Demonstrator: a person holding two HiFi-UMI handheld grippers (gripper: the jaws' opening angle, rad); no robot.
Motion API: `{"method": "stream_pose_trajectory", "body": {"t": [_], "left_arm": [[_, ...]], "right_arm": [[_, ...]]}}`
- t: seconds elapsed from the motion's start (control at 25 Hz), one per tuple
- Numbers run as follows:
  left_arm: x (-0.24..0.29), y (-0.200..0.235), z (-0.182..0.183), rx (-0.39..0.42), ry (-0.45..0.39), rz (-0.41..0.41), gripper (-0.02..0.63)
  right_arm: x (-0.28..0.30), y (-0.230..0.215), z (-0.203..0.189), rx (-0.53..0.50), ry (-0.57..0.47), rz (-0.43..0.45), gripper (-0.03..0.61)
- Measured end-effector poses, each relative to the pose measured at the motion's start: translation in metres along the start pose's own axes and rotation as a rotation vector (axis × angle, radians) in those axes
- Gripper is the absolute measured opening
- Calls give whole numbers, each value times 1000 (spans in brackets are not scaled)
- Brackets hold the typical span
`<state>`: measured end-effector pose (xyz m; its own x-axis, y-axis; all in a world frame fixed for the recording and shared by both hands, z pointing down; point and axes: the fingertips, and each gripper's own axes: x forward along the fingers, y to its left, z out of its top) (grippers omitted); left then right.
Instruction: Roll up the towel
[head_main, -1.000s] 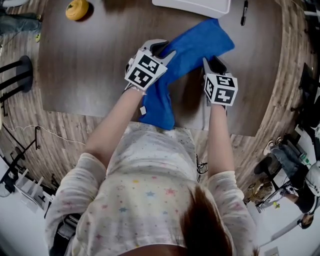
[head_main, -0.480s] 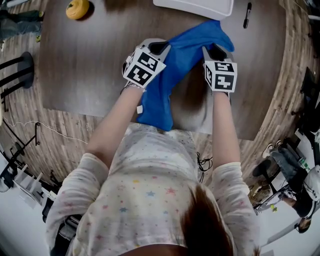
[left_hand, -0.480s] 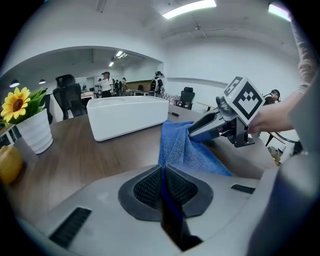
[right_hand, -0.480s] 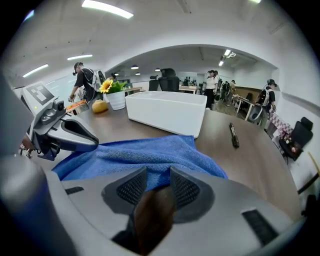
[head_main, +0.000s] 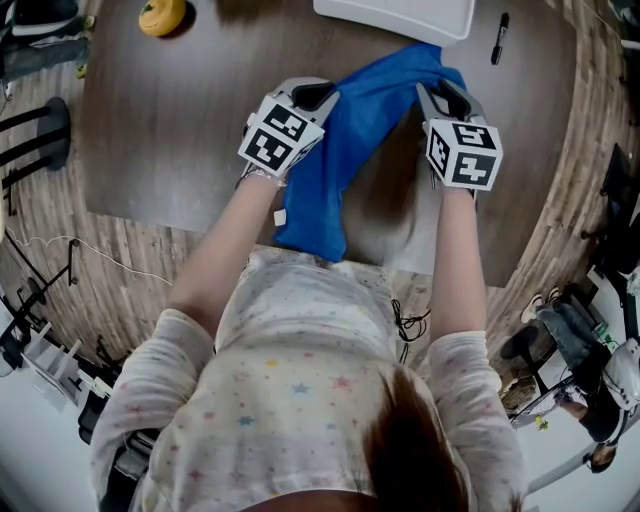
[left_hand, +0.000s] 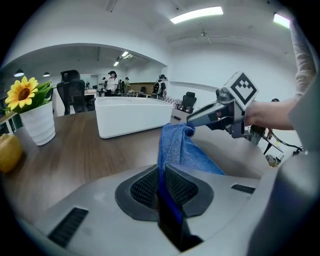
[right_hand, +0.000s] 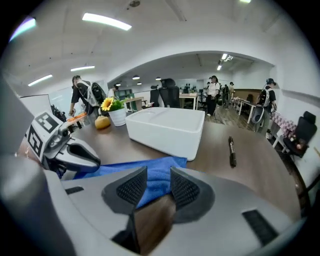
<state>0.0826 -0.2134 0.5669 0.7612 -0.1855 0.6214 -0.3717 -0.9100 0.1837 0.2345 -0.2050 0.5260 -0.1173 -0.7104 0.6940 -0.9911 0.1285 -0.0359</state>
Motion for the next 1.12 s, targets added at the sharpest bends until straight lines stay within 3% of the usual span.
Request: {"method": "stream_pose_trajectory", "body": {"t": [0.16, 0.4, 0.48, 0.56, 0.64, 0.8, 1.12], "left_arm": [[-6, -1, -1, -8, -7, 10, 28], [-15, -2, 0, 5, 1, 18, 29], [-16, -2, -5, 4, 12, 18, 28], [-15, -3, -12, 2, 38, 11, 28], [-10, -7, -20, 16, 80, 0, 28], [-1, -22, -23, 39, 117, -18, 23], [-29, -12, -2, -25, -55, 61, 20]], "right_arm": [[22, -22, 18, -17, 13, -38, 146], [63, -23, 9, -33, 149, -17, 176], [68, -18, 3, -47, 169, -6, 154], [67, -14, 0, -65, 158, -3, 88], [62, -14, 3, -97, 127, -10, 44], [39, -21, 30, -150, -5, -20, 35], [15, 15, 120, -350, -230, 37, 37]]}}
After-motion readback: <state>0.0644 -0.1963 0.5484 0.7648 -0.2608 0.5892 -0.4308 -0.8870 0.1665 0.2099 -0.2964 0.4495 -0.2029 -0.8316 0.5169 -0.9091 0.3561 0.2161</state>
